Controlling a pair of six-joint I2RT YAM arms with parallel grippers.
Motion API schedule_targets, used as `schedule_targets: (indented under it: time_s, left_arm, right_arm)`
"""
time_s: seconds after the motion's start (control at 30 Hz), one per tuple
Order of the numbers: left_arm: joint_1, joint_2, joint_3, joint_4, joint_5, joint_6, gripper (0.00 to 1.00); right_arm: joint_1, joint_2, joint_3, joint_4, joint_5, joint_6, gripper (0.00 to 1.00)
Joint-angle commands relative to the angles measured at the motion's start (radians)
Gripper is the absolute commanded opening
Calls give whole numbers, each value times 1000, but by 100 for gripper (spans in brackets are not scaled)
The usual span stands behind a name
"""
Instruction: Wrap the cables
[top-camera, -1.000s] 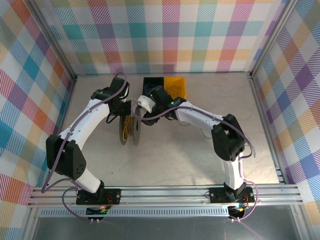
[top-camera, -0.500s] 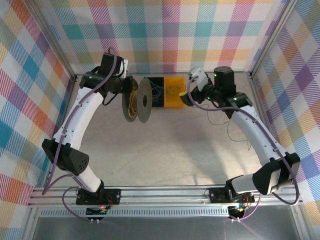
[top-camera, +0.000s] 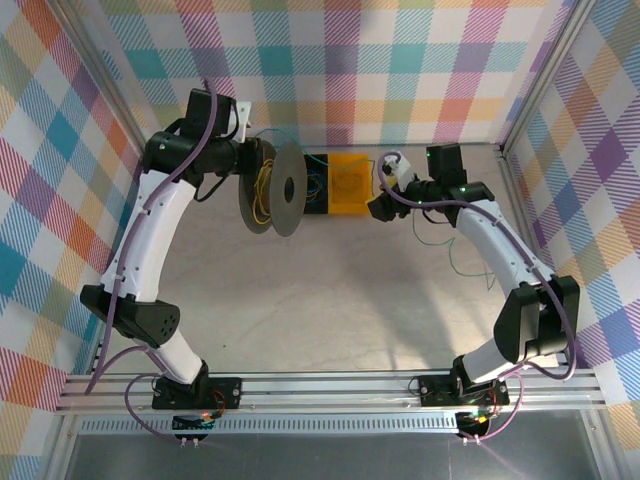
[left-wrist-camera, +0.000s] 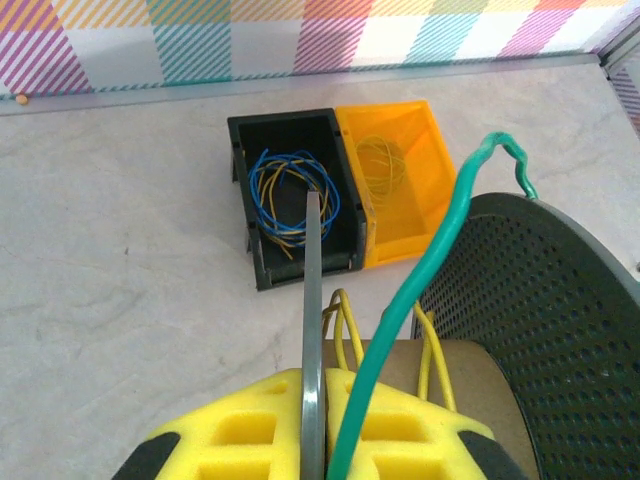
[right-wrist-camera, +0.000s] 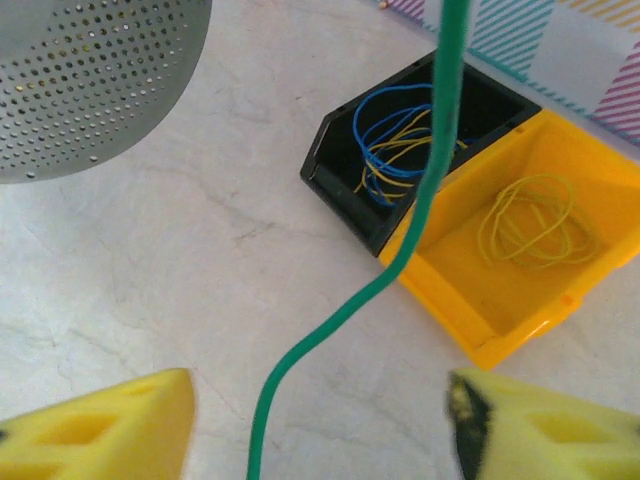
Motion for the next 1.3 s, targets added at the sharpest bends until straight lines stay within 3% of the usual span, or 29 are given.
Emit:
schedule_targets:
  time_s: [0.0, 0.03, 0.13, 0.17, 0.2, 0.57, 0.77, 1.1, 1.27]
  left_arm:
    - [10, -11, 67, -4, 34, -12, 0]
    - [14, -12, 74, -13, 35, -19, 0]
    - [22, -19, 80, -32, 38, -38, 0]
    - [24, -22, 76, -32, 40, -41, 0]
    - [24, -25, 68, -29, 35, -47, 0]
    - [25, -34, -30, 63, 44, -60, 0]
    - [25, -87, -71, 59, 96, -51, 0]
    - [65, -140, -84, 84, 181, -62, 0]
    - [118, -123, -67, 158, 277, -122, 0]
  right_arm:
    - [2, 0, 17, -29, -46, 20, 55]
    - [1, -5, 16, -34, -41, 27, 48]
    - [1, -25, 16, -43, -26, 41, 11]
    - [1, -31, 14, -41, -11, 41, 2]
    - [1, -35, 14, -39, 12, 42, 0]
    - [-6, 70, 116, -46, 295, 16, 0]
    - [-21, 169, 201, -57, 374, 75, 0]
    - [-23, 292, 244, -74, 410, 80, 0]
    - [-19, 325, 210, -68, 408, 92, 0]
